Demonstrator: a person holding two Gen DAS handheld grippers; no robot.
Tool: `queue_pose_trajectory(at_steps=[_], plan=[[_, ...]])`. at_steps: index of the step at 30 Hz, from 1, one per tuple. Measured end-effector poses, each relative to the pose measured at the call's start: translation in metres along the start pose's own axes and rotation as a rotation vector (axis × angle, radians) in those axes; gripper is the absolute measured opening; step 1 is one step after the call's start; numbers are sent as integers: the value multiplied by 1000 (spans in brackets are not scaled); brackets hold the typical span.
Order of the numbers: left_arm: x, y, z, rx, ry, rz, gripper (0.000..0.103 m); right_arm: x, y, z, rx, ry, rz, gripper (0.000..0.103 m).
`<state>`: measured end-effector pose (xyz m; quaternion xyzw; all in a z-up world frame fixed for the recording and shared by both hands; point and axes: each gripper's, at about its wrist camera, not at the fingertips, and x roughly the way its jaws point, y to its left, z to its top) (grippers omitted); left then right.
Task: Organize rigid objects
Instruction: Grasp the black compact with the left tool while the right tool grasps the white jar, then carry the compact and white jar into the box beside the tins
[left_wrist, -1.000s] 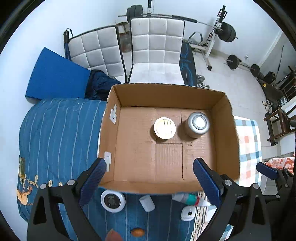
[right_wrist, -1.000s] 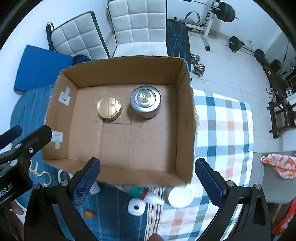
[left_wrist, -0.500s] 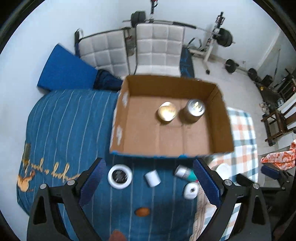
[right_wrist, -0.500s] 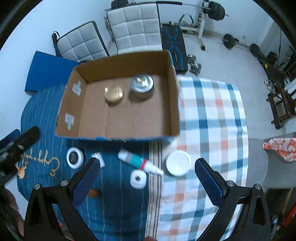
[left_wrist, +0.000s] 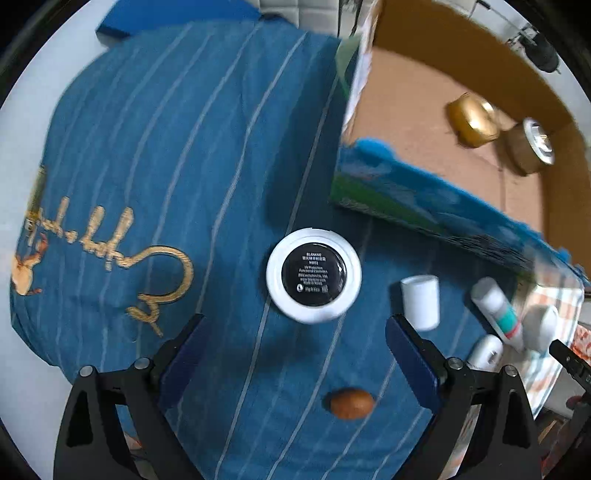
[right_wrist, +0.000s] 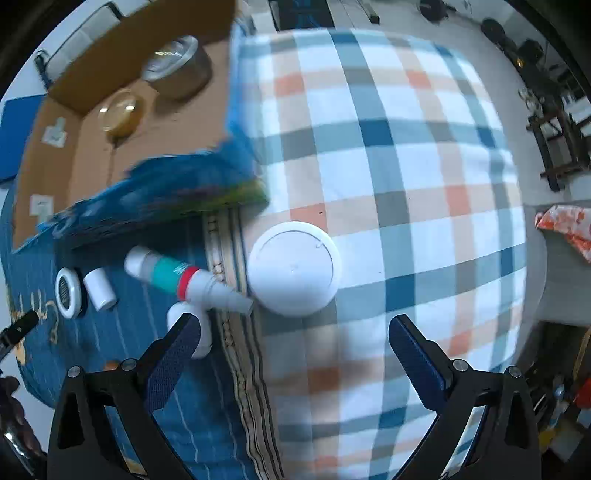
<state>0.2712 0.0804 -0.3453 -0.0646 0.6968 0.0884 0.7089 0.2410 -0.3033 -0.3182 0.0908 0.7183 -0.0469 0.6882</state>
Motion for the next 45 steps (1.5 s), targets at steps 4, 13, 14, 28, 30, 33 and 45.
queue_pose_trajectory(at_steps=[4,13,14,28,30,33,45], plan=[[35,-4,12,4,55,4,97,25,-2,12,49,27,17,103],[77,-7,26,10,110,-26,74,66,-9,21,136,106,25,70],[77,-5,24,-1,100,-35,74,66,-9,19,128,110,15,70],[86,15,-52,36,142,-2,77,76,-20,-70,59,171,-73,70],[89,21,-50,14,154,-29,77,78,-22,-72,94,163,-65,70],[90,21,-46,24,142,-30,77,84,-25,-75,102,169,-69,71],[46,23,-68,38,52,-17,73,63,-17,-69,65,127,-50,69]])
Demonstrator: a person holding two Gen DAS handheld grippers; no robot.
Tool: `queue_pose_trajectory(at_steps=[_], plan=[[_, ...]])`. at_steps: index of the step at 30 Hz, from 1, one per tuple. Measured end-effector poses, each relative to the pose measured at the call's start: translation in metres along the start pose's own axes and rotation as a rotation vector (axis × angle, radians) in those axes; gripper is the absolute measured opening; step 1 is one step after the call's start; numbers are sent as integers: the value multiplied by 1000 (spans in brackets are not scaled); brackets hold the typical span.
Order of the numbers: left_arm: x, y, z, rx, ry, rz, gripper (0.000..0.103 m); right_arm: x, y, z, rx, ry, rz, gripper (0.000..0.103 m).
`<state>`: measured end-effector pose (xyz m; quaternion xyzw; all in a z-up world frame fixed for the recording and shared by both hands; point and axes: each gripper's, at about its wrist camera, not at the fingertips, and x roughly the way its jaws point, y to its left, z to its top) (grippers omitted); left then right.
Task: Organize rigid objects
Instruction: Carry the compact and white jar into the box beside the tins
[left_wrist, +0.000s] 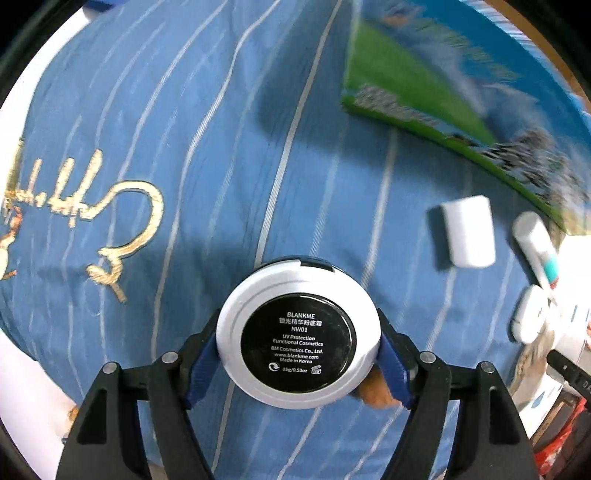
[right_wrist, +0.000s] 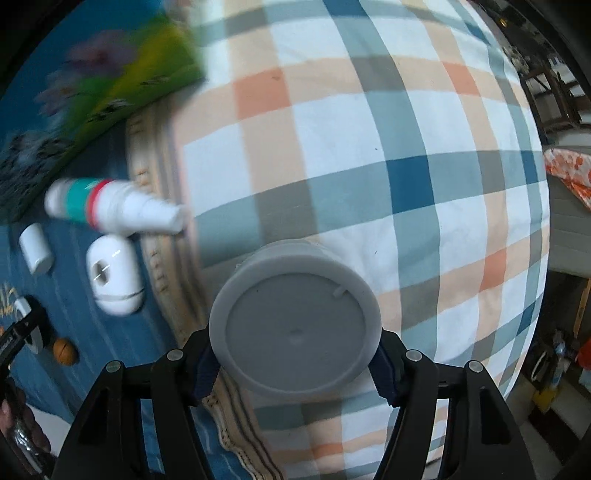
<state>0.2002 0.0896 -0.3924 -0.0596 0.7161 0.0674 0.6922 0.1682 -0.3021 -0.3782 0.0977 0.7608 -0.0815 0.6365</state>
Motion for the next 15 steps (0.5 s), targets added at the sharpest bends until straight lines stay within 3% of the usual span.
queue_pose_trajectory(at_steps=[9,15], plan=[[-90,-31,-59,94,-133,-76,73,-59,30,-44,-105,-110,92,69],[-133,-65,-53,162,-161,-114,73,-100,51,-68,-174,-175,159,69]])
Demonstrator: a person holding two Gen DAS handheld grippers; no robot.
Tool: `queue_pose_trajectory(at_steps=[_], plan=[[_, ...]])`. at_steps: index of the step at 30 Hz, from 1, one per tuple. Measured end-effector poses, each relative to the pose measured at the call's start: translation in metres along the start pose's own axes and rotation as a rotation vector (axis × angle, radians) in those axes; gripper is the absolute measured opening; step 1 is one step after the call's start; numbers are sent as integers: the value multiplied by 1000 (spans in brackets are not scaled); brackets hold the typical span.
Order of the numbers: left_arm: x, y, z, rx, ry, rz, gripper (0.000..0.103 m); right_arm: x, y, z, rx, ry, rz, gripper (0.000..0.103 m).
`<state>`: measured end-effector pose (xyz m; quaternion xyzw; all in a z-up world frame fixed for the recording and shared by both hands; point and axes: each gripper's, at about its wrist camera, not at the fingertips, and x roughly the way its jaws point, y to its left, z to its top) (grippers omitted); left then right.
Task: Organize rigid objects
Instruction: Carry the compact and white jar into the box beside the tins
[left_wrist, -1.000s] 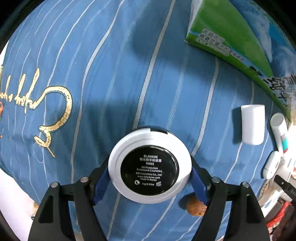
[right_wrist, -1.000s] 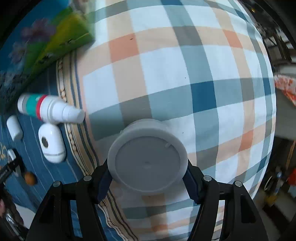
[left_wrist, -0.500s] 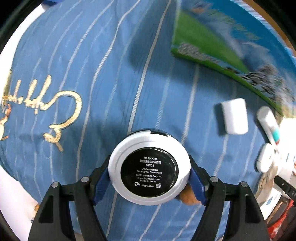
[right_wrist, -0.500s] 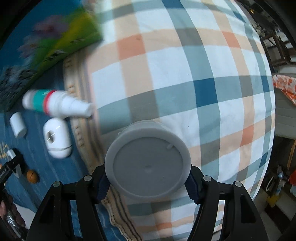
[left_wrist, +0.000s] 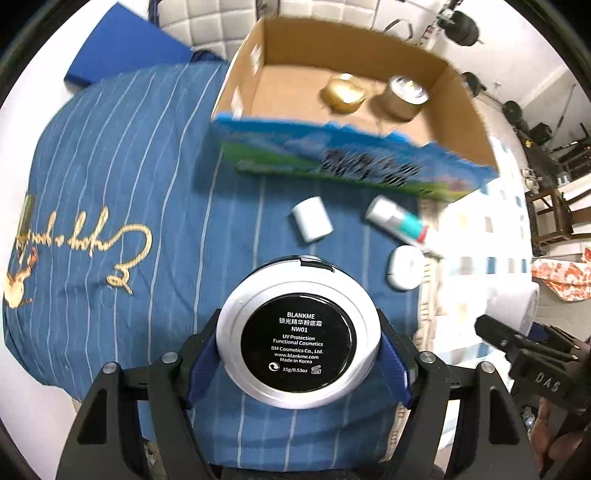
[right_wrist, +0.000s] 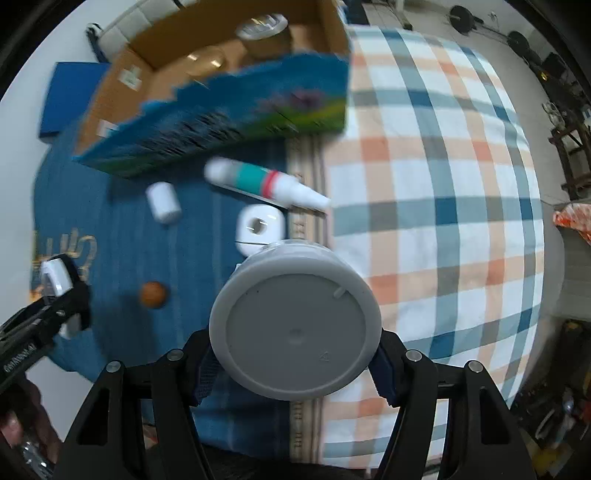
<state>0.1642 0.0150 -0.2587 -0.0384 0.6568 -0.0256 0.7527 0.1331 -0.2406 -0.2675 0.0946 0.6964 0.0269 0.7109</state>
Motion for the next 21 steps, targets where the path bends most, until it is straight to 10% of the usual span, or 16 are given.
queue_pose_trajectory(at_steps=[21], plan=[[-75,-44,136,75,-148,-105,73,-108,41,93,-92,-180,98,69]])
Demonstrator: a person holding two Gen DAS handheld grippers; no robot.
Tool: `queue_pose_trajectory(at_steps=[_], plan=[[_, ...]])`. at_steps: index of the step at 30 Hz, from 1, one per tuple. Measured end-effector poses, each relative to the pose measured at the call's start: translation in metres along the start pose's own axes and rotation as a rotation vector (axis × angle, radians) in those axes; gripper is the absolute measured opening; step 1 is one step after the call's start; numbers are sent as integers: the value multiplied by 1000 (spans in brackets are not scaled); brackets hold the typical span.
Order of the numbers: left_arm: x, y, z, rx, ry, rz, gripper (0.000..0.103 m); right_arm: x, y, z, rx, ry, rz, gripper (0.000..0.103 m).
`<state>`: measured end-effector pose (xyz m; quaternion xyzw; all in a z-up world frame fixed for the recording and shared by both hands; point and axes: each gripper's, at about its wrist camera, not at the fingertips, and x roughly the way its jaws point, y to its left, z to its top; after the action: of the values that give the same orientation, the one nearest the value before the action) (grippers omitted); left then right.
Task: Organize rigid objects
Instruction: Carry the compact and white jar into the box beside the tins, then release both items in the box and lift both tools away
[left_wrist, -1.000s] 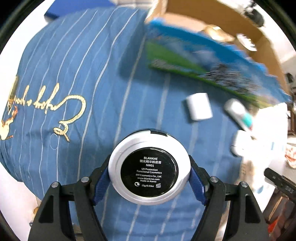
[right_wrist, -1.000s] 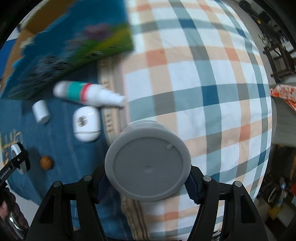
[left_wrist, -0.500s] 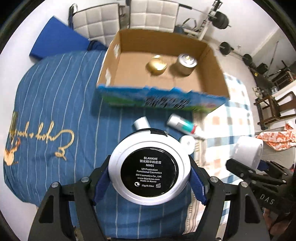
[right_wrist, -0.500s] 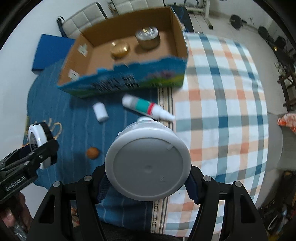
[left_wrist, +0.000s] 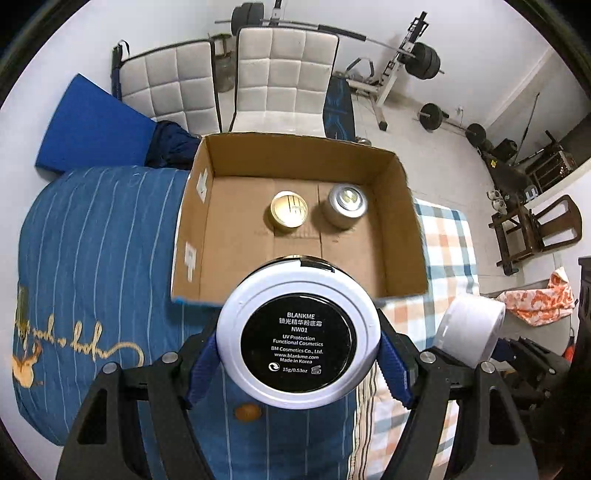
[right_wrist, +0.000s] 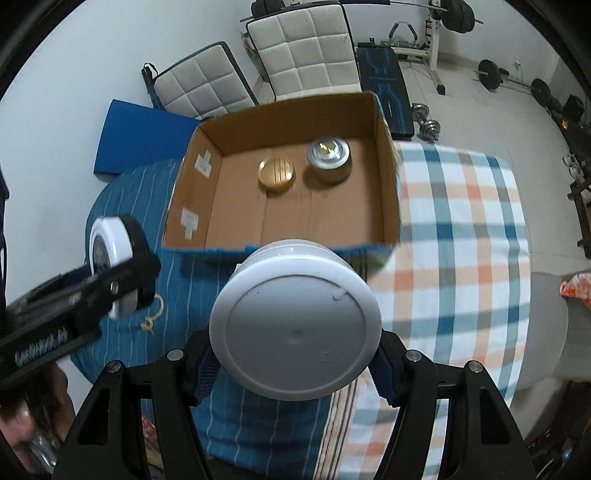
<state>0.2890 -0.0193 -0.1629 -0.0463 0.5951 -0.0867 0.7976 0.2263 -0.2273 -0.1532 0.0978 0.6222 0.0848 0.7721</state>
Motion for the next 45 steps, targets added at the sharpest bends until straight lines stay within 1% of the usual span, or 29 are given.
queue_pose_trajectory(at_steps=[3,5,7,9,10,11,15,18,19,20,23,27,30,31,34,37,39,44,45], plan=[[24,9,30,1,52,4,73,16,0,28,2,15,1,69],[46,18,49,-2,94,30,73,34,-2,49,8,35,-1,69],[69,26,65,-6,127,76,73,59,-4,71,11,58,-17,69],[88,32,77,-3,139,114,73,81,-8,87,25,79,-35,69],[96,35,82,5,145,138,73,99,-10,97,34,99,-49,69],[110,37,90,18,157,173,73,109,-13,103,44,107,-57,69],[150,49,113,27,187,244,73,165,-22,128,63,174,-109,69],[178,58,126,23,222,271,73,196,-25,137,55,227,-144,69],[188,59,129,26,232,277,74,207,-26,140,46,253,-145,70],[195,61,132,31,238,288,74,214,-29,142,63,265,-141,70],[221,61,139,67,269,344,74,233,-35,144,76,299,-141,70],[245,63,144,84,300,373,74,258,-45,145,76,344,-168,70],[253,58,147,107,300,399,74,271,-48,147,69,361,-182,70],[254,56,147,111,298,392,74,272,-47,149,64,357,-194,70],[261,57,148,66,335,298,74,276,-44,157,60,350,-208,70],[269,67,148,21,360,269,74,278,-44,162,57,354,-221,70],[271,71,149,4,366,225,74,280,-43,164,55,362,-226,70],[268,74,145,-3,386,205,74,283,-43,167,64,361,-231,72],[265,74,143,0,384,208,74,284,-44,167,69,364,-226,78]])
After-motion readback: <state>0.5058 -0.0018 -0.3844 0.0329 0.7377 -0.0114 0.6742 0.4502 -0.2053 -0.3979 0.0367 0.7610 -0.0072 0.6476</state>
